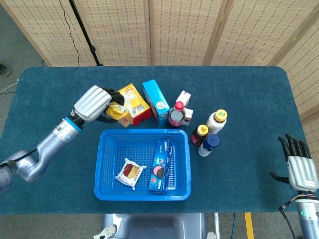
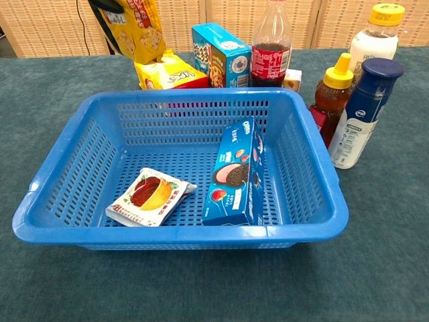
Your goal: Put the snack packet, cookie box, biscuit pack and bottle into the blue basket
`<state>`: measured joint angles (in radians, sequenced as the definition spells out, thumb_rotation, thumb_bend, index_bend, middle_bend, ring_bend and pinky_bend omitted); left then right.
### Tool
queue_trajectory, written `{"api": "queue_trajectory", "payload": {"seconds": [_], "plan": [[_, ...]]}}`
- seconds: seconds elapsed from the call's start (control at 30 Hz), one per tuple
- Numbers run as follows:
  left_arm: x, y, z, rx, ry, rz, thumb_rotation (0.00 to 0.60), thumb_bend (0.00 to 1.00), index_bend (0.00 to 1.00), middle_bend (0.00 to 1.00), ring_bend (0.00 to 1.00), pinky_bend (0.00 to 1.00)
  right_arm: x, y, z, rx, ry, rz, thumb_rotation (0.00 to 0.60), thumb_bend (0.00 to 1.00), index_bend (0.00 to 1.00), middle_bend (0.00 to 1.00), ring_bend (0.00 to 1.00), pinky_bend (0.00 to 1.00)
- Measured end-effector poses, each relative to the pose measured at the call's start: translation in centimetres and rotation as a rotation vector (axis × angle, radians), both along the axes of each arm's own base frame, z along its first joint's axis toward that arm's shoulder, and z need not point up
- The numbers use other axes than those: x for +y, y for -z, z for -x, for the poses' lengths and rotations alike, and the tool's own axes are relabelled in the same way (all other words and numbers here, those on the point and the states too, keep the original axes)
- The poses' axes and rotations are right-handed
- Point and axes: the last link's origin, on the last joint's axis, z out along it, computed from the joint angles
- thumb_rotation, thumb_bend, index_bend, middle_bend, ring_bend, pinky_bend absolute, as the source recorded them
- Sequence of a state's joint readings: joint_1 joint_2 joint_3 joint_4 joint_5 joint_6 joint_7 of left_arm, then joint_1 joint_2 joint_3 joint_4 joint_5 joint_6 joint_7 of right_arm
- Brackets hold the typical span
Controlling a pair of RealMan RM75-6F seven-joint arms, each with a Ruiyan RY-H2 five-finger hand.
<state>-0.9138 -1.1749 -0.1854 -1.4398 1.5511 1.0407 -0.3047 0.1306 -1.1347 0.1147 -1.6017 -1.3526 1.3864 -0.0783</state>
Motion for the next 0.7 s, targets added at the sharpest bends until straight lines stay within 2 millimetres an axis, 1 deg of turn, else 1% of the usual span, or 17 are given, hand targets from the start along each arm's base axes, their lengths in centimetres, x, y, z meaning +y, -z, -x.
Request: {"api": "queue_trajectory", "payload": {"seconds": [0.07,0.17,0.23,0.3,0.47,0.7], "plan": [[-1.7,-1.1,-0.5,-0.027,0.031,0.034,0.6,0.32,0.8,0.72,0.63,0.64,0.1,0.0,-0.1,-0.002,-0.003,0.001,0.6,0.0,0.0,0.0,0.0,0.0],[-4.1,-2.2,-1.0,-0.039,0.035,0.126,0.6,0.32,0.8,0.72,0.63,0.64,0.1,-0.1,-0.1,-0.004,-0.005,0.0,0.6,0.0,0.0,0.0,0.0,0.0],[-5.8,-1.9,-1.1,-0.028,0.023,0.22,0.6,0.32,0.8,0.72,0.63,0.64,0.1,-0.1,-0.1,-0.006,-0.007,0.001,0.6,0.0,0.0,0.0,0.0,0.0],[-6.6,-1.3,-0.9,-0.008,0.018,0.263,0.6,0.32,0.8,0.72,0.63,0.64,0.1,-0.2,-0.1,-0.007,-0.008,0.001,0.6,0.0,0.0,0.0,0.0,0.0],[-7.3,0.0,-0.7,0.043,0.022,0.295,0.6,0.32,0.8,0.72,0.63,0.64,0.2,-0.4,-0.1,-0.01,-0.008,0.006,0.6,0.0,0.0,0.0,0.0,0.0],[-7.5,2.5,0.3,0.144,-0.061,0.368,0.6,0.32,0.81,0.72,0.63,0.64,0.2,-0.6,0.0,-0.014,-0.006,0.011,0.6,0.0,0.0,0.0,0.0,0.0]]}}
